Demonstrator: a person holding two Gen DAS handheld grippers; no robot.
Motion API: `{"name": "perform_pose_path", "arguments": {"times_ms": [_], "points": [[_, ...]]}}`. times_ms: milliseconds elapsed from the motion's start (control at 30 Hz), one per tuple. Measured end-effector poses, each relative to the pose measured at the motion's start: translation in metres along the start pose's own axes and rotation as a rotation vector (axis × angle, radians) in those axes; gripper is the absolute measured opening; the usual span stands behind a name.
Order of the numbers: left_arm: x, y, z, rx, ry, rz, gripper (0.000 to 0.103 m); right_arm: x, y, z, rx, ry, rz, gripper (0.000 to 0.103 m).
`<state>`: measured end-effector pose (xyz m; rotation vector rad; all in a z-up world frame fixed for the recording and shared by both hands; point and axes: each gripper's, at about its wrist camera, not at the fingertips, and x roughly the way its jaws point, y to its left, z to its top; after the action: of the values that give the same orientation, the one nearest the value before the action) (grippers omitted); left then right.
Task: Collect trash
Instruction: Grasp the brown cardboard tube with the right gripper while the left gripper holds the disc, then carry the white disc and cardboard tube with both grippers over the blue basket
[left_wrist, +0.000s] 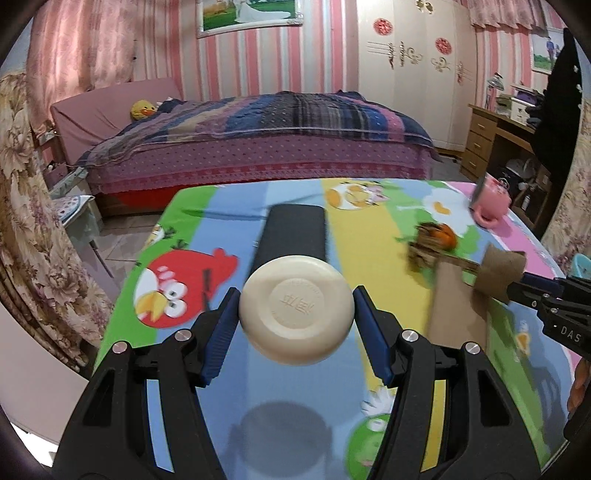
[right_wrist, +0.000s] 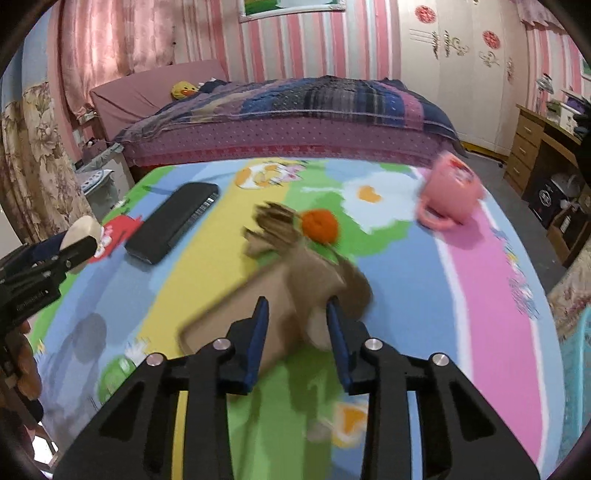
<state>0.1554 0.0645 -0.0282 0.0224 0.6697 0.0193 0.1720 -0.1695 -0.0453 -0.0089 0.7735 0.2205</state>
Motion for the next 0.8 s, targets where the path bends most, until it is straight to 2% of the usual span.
{"name": "perform_pose_path", "arguments": {"times_ms": [267, 333, 400, 600, 800], "points": [[-0.008, -0.033, -0.009, 0.043, 0.004, -0.020, 0.061, -0.013, -0.054, -0.027, 0.084, 0.011, -0.049, 0.028], [-0.006, -0.036, -0.009, 0.047, 0.009, -0.022, 0.061, -0.012, -0.057, -0.026, 0.090, 0.010, -0.052, 0.036], [-0.004, -0.038, -0.009, 0.053, 0.010, -0.018, 0.061, -0.009, -0.057, -0.023, 0.092, -0.006, -0.052, 0.063], [0.006, -0.027, -0.007, 0.054, 0.008, 0.004, 0.061, 0.018, -0.041, -0.002, 0.042, -0.013, -0.044, 0.074], [0.018, -0.010, -0.002, 0.024, 0.014, 0.022, 0.061, 0.050, -0.031, 0.017, -0.006, 0.025, -0.013, 0.076]]}}
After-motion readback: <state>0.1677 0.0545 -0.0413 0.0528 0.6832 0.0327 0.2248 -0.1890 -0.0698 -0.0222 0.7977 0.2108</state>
